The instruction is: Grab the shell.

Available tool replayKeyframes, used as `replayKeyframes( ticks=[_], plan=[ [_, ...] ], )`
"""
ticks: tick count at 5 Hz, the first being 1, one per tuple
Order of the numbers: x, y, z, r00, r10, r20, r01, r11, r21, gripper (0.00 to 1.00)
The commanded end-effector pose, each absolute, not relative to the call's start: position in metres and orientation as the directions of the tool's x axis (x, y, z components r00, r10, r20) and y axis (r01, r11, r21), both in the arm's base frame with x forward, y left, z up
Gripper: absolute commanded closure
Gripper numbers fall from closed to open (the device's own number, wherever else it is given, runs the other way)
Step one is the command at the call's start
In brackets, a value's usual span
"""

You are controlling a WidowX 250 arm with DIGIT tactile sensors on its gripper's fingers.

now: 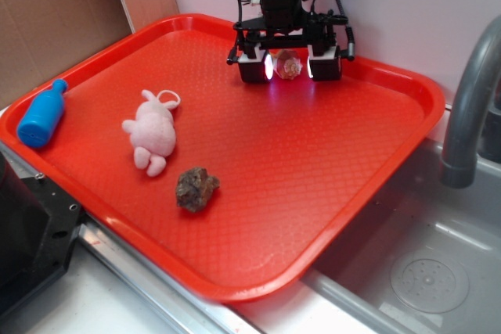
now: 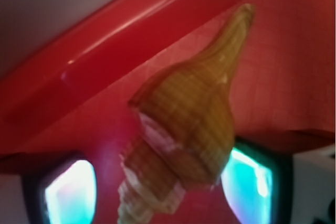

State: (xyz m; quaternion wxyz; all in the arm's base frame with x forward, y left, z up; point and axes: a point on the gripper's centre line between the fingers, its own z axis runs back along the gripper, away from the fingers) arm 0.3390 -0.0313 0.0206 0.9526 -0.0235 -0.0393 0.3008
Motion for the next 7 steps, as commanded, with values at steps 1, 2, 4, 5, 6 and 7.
replayKeyframes(
  ticks=[1, 2, 4, 5, 6, 7],
  plan=[
    [0.340, 0.005, 0.029, 0.746, 0.660, 0.084, -0.658, 0.751, -0.050, 1.00],
    [0.326, 0.009, 0.044, 0.769, 0.637, 0.058, -0.637, 0.771, -0.021, 1.00],
    [0.260, 0.005, 0.120, 0.901, 0.432, -0.051, -0.432, 0.876, -0.212, 1.00],
    [0.248, -0.013, 0.133, 0.926, 0.371, -0.068, -0.377, 0.910, -0.171, 1.00],
    [0.254, -0.029, 0.132, 0.948, 0.293, -0.125, -0.307, 0.943, -0.124, 1.00],
    [0.244, -0.051, 0.149, 0.994, 0.107, 0.000, -0.107, 0.994, 0.037, 1.00]
  ],
)
